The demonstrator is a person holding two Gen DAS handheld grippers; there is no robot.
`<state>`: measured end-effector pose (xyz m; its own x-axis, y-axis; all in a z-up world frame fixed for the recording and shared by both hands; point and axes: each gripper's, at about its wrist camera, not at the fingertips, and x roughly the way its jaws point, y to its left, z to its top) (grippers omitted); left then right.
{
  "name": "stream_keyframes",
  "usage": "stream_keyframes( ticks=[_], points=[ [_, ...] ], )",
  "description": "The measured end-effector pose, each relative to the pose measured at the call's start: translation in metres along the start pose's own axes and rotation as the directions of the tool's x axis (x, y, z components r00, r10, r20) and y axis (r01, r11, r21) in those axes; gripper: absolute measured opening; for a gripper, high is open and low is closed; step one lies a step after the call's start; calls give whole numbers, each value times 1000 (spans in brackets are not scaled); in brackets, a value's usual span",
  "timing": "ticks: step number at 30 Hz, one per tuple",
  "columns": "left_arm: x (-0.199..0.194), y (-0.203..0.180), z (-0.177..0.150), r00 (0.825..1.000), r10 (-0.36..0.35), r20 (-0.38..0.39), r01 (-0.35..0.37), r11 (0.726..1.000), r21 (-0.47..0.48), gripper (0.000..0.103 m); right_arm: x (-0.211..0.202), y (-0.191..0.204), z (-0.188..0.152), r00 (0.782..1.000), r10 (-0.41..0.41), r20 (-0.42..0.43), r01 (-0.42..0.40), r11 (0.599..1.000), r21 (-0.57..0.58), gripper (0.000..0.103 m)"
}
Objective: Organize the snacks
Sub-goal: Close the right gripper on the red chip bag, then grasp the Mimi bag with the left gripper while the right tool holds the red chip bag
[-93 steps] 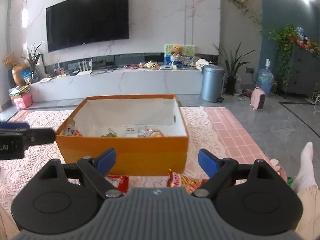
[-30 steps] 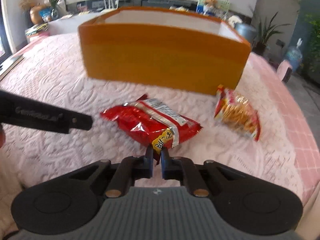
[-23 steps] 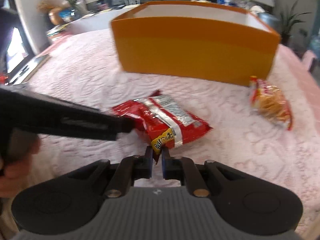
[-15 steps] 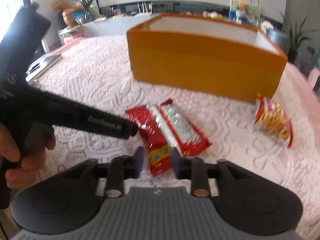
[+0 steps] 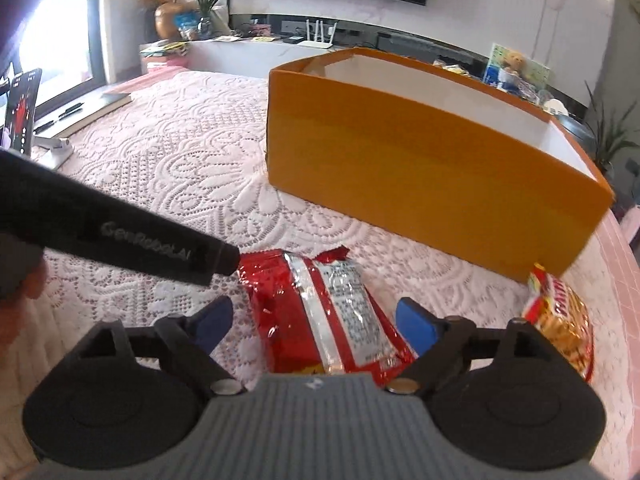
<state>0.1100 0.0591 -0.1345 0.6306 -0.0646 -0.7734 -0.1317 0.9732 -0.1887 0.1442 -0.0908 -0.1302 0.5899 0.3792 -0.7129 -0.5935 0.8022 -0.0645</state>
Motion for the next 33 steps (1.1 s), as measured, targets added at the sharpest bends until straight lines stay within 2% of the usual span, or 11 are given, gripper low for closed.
stream_keyframes(
  ticks=[5,11,13,16,18,20,26,33],
  points=[
    [4,2,0,1000,-5,-15,5,1000,-11,73,18,-12,0,1000,13,-25,-13,1000,18,90],
    [9,2,0,999,-11,-32,11,1000,-7,73,28,-21,-1,996,84,-37,-80,992,97,89],
    [11,2,0,999,-13,-36,13,1000,-6,73,30,-17,-3,994,93,-53,-88,992,87,90],
    [12,3,0,999,-15,-41,15,1000,-6,73,30,-5,-6,996,67,-52,-66,998,13,85],
    [13,3,0,999,-15,-42,15,1000,-4,73,29,-6,-5,996,76,-53,-75,997,32,75],
    [12,3,0,999,-14,-39,14,1000,-2,73,28,-9,-3,996,73,-51,-70,996,47,71],
    [4,1,-1,999,-54,6,54,998,20,73,19,-13,-2,998,36,-60,-32,997,77,69],
    [-12,-17,1,989,-129,68,120,985,121,74,-16,-35,5,997,-55,-50,61,992,115,69]
  ],
)
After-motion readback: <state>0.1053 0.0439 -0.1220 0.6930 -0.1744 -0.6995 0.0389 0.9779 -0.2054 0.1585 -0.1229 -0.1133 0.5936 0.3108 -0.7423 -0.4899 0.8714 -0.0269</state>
